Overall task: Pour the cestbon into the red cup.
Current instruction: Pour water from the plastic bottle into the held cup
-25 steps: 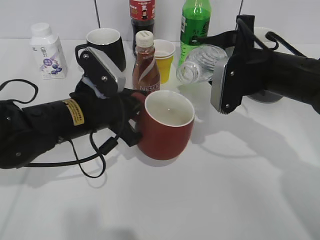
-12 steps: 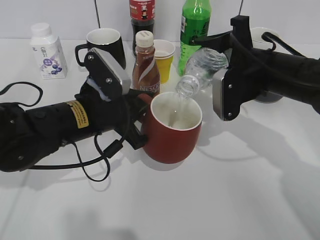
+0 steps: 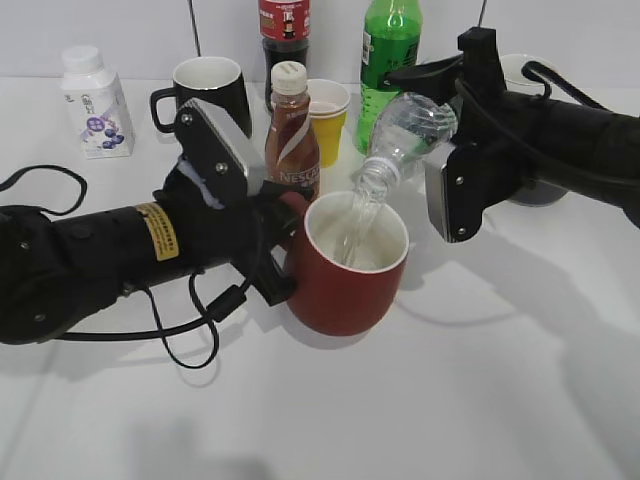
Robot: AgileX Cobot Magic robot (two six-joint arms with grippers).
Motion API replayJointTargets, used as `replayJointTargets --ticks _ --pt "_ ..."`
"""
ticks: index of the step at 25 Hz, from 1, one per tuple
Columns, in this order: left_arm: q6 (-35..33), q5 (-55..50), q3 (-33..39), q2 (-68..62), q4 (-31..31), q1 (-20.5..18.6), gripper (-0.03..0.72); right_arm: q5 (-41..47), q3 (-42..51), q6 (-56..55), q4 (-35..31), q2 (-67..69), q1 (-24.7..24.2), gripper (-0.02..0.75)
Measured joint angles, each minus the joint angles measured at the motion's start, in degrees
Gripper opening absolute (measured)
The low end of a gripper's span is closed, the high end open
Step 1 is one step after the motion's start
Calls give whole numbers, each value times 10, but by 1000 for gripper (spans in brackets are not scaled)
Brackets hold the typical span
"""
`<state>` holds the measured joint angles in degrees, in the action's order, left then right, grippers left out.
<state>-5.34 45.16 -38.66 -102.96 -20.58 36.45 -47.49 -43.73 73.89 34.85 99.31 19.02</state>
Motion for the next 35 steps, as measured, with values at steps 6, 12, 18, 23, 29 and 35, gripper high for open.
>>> replayJointTargets --ticks 6,12,18,23,29,35 --pt "0 8 0 0 -5 0 64 -14 -1 25 -2 0 0 473" --pt "0 8 0 0 -7 0 64 -28 -1 59 -7 0 0 473" --pt "0 7 0 0 -7 0 64 -44 -1 82 -16 -1 0 473" --pt "0 7 0 0 -7 0 64 -46 -1 88 -20 -1 0 473" --pt "-1 6 0 0 -7 0 64 -48 -1 89 -22 -2 0 473" --pt "-1 5 0 0 -7 0 64 -49 -1 89 -23 -2 0 473"
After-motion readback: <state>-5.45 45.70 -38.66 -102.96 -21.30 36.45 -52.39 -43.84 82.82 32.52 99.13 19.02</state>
